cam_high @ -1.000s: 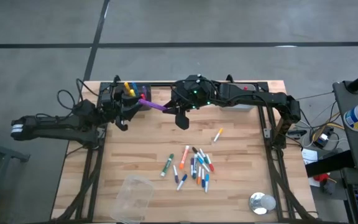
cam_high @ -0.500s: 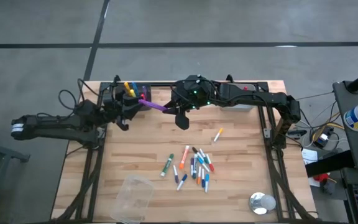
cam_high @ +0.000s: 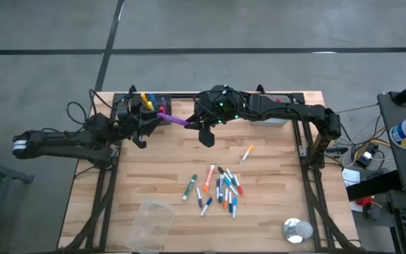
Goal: Pick & Place Markers
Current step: Put the violet highlighter pen into the black bin
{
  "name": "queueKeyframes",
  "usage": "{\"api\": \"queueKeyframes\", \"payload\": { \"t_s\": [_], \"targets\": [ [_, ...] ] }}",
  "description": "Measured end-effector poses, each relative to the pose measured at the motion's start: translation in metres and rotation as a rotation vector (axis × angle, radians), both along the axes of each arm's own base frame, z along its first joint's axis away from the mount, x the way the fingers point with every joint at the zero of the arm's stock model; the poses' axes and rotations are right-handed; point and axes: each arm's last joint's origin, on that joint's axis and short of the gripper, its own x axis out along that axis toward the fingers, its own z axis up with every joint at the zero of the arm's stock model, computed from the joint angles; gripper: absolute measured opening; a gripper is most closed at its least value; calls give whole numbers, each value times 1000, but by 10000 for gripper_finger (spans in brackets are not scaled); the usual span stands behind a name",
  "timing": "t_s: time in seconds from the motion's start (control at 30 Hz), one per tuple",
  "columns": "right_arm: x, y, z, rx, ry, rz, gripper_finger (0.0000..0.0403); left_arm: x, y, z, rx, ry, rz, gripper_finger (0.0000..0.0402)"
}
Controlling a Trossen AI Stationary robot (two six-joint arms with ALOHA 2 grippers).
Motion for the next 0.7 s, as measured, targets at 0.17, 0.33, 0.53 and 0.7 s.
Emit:
{"api": "queueKeyframes", "payload": {
  "t_s": [0.17,0.33,0.53,0.7],
  "targets": [
    [0,0,0,0,-1,0,73,0,0,0,0,2,0,102],
    [0,0,0,-4,-3,1,73,0,0,0,0,2,1,90],
    [0,0,0,-5,-3,0,98,0,0,0,-1,2,1,89],
    [0,0,0,-9,-3,1,118,0,0,0,-1,2,0,89]
  ]
}}
